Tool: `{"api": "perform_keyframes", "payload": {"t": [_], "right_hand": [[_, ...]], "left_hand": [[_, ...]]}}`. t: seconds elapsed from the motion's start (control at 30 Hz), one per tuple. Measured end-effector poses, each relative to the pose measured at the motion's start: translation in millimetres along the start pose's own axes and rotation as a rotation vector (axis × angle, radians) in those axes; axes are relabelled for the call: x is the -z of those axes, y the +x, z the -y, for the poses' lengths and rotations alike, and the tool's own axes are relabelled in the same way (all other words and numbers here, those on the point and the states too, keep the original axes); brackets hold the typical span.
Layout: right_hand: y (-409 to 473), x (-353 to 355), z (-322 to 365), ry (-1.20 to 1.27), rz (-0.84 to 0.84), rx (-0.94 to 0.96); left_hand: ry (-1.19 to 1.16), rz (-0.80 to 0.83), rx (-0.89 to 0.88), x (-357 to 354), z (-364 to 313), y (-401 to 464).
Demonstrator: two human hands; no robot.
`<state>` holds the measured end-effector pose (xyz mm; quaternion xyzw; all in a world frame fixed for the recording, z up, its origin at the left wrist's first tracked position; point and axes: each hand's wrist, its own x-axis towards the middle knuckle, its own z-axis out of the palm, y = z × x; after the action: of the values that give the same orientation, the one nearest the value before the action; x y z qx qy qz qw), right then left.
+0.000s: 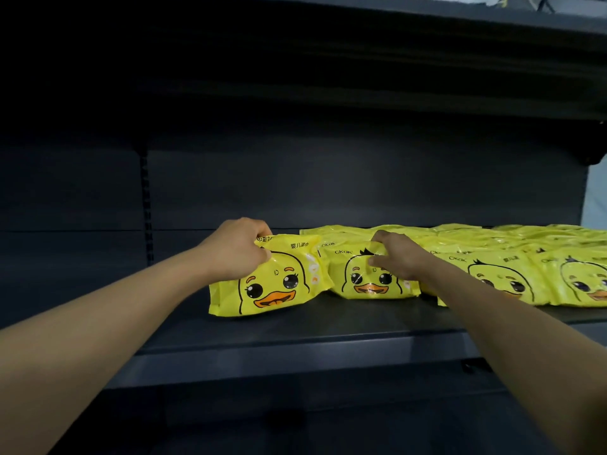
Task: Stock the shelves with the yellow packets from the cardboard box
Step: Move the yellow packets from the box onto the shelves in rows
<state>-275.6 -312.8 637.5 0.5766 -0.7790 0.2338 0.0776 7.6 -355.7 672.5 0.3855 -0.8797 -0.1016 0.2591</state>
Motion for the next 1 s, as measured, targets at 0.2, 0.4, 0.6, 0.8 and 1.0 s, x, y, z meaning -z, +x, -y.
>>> {"api": "perform_keyframes", "payload": {"t": [0.2, 0.4, 0.6, 0.8, 1.0], "right_hand": [[2, -7, -4, -0.204, -0.15, 0.077], [-23, 28, -15, -0.187, -0.281, 0.055], [-60, 58, -44, -0.108, -0.271, -0.057], [-94, 59, -68, -0.077, -0.241, -0.112], [-109, 54, -78, -0.066, -0.2, -0.14]], "left_hand": [[-0.034, 0.0, -0.019, -11, -8, 12], [-0.076, 0.039, -0.063, -35, -40, 31], [-0.088, 0.093, -0.117, -72, -93, 60], [0.015, 0.169, -0.114, -110, -112, 87], [-0.017, -0.016, -0.077, -125, -100, 102]]}}
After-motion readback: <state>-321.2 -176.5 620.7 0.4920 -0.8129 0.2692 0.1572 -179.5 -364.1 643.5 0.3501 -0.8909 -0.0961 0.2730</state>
